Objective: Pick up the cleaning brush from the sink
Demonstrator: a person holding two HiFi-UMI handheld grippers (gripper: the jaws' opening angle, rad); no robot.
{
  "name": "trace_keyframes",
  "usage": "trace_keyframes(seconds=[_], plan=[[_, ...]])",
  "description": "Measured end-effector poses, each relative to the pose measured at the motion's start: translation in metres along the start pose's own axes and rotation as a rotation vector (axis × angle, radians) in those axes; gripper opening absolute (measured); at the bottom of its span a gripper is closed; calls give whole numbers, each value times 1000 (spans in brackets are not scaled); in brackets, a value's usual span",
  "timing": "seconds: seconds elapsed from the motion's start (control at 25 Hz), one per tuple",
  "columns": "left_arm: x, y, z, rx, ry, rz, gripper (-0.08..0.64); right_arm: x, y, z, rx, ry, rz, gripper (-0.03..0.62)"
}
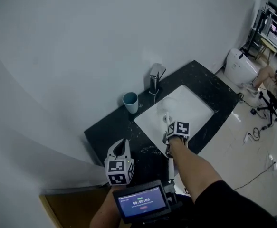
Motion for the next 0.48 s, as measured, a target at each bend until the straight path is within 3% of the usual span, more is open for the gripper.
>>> trace_keyframes(seconds=[0.12, 0.32, 0.48], plan=[[3, 11, -9, -24, 44, -28, -11, 4, -11, -26, 83, 71, -35, 43], [5, 42, -37, -27, 82, 5, -11, 0, -19, -85, 338, 178, -140, 43], [20, 76, -71, 39, 122, 52, -11, -5, -7, -148, 522, 235, -256, 43]])
Point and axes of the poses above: the fingertips, and each gripper's own axes: z forward along the fingers, y to its right, x out of its top, the point moved 3 cm from there along -z, backward along the fingers, and after that the axes turned 5 degrees about y, right-handed, at the moved point
